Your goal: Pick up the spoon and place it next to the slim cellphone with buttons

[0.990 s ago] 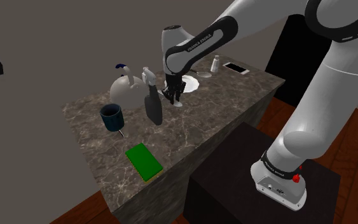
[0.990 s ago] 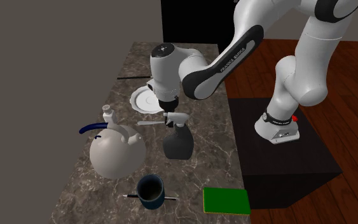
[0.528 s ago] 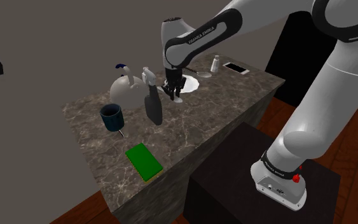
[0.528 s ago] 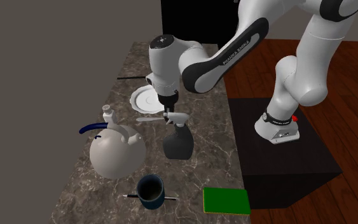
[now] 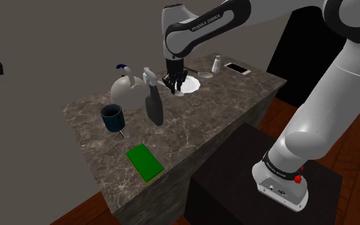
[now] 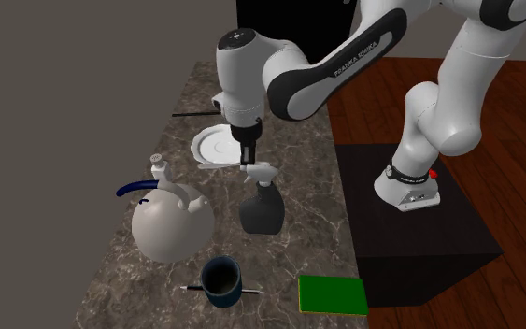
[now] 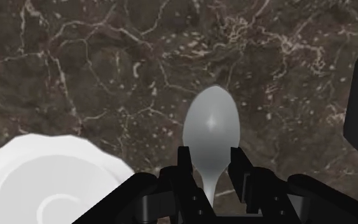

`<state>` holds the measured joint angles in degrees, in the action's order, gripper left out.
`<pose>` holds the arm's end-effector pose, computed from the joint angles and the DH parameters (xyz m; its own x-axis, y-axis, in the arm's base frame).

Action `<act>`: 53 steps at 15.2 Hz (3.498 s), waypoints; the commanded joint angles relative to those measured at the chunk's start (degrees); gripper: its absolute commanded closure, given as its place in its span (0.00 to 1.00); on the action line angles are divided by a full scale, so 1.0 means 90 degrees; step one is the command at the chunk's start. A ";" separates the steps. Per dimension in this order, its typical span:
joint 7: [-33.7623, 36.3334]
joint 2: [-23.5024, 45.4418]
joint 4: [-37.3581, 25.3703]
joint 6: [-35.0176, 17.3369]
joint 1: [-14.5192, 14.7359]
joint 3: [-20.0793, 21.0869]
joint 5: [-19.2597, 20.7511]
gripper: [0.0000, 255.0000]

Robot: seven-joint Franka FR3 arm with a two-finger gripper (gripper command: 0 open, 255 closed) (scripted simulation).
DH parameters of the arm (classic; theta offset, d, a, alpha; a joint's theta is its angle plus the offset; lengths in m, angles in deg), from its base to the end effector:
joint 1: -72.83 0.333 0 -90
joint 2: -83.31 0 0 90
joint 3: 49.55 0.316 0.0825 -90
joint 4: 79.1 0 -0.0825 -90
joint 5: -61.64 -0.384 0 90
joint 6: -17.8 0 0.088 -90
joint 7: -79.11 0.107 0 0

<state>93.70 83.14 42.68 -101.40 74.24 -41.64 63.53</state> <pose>0.5285 0.0851 0.4076 0.9965 -0.0758 -0.0338 -0.0745 -0.9965 0.0382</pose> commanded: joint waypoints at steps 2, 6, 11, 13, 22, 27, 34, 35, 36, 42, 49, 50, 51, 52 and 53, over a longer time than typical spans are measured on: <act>-0.0033 -0.0108 -0.0155 0.0263 -0.0007 -0.0008 -0.0021 1.00; -0.0495 -0.0250 -0.0019 0.0255 -0.0236 -0.0246 -0.0010 1.00; -0.1260 -0.0347 0.0094 0.0214 -0.0614 -0.0658 0.0040 1.00; -0.1565 -0.0343 0.0088 0.0204 -0.0764 -0.0825 0.0063 1.00; -0.2940 -0.0025 -0.0293 0.0210 -0.1436 -0.1553 0.0118 1.00; -0.3705 0.0357 -0.0760 0.0265 -0.1809 -0.1919 0.0068 1.00; -0.4637 0.1042 -0.1541 0.0336 -0.2302 -0.2291 -0.0107 1.00; -0.4638 0.1070 -0.1489 0.0257 -0.2303 -0.2290 -0.0113 1.00; -0.4640 0.1099 -0.1438 0.0178 -0.2305 -0.2289 -0.0119 1.00; -0.4654 0.1299 -0.1165 -0.0290 -0.2317 -0.2280 -0.0164 1.00; -0.4673 0.1517 -0.0960 -0.0709 -0.2332 -0.2267 -0.0216 1.00; -0.4673 0.1517 -0.0961 -0.0709 -0.2332 -0.2267 -0.0216 1.00; -0.4673 0.1517 -0.0961 -0.0709 -0.2332 -0.2267 -0.0216 1.00; -0.4673 0.1517 -0.0961 -0.0709 -0.2332 -0.2267 -0.0216 1.00; -0.4673 0.1517 -0.0961 -0.0709 -0.2332 -0.2267 -0.0216 1.00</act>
<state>51.64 96.79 34.04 -107.76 53.25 -62.04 61.59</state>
